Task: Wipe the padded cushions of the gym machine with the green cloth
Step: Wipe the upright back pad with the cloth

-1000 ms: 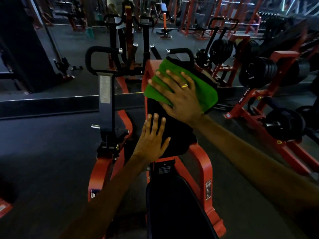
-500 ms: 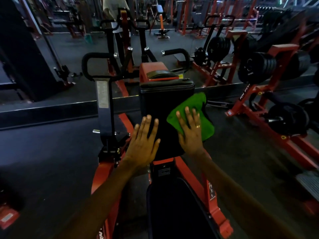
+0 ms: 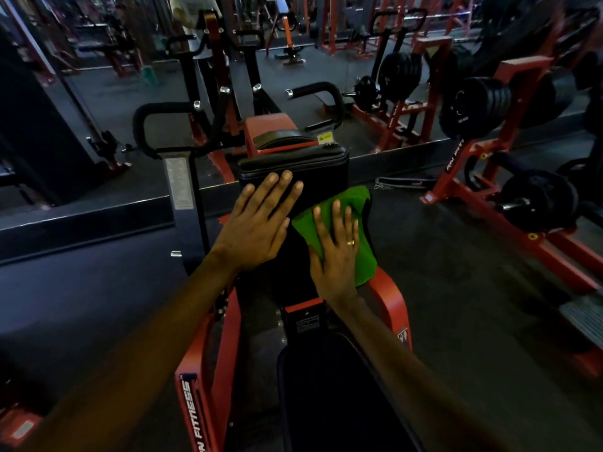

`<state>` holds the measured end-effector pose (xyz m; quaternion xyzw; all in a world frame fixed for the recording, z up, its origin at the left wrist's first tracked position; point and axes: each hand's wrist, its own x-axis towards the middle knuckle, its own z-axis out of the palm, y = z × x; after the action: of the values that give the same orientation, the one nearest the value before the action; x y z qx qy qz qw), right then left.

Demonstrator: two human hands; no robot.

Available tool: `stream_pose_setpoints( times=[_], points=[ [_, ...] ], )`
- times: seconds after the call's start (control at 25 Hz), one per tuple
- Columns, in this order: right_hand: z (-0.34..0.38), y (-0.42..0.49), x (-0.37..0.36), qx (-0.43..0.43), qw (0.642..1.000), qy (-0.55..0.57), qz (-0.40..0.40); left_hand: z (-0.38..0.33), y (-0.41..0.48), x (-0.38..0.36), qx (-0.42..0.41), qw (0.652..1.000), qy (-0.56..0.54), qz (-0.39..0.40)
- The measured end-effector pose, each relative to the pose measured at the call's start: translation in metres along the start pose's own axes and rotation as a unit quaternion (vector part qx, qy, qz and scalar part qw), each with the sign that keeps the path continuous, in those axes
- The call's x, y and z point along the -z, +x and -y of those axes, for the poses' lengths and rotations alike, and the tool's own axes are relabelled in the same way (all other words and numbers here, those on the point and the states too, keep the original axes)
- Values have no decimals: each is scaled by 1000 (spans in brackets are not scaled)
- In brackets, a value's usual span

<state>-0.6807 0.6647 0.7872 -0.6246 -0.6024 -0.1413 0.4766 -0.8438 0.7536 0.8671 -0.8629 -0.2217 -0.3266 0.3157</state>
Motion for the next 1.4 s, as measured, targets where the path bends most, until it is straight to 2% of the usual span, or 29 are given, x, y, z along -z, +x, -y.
stream_pose_setpoints(
  times=[0.16,0.36,0.48,0.64,0.72,0.88,0.96,1.04,1.2,1.4],
  points=[
    [-6,2,-6,14,999,-16,-24,1,2,-4,-7,999,-11,-36],
    [-20,-33,-19,-39,998,23,-47,2,1,-7,-2,999,-18,-50],
    [-29,-61,-18,-35,999,22,-4,1,2,-5,-1,998,-22,-54],
    [-23,-114,-22,22,991,-57,116,-3,1,-1,23,999,-15,-39],
    [-8,-122,-29,37,985,-81,148,-8,5,6,26,999,-21,-22],
    [24,-117,-40,69,979,-90,168,-9,47,13,-111,994,-20,0],
    [17,-115,-36,87,976,-98,175,-5,55,9,-136,990,22,-7],
    [-6,-113,-29,90,976,-110,167,-4,51,5,-144,988,49,-13],
    [-27,-120,-19,-2,989,-60,134,-6,48,2,-144,987,67,-29],
    [-11,-54,-17,-104,993,61,-14,-8,49,2,-141,986,75,-39]
  ],
)
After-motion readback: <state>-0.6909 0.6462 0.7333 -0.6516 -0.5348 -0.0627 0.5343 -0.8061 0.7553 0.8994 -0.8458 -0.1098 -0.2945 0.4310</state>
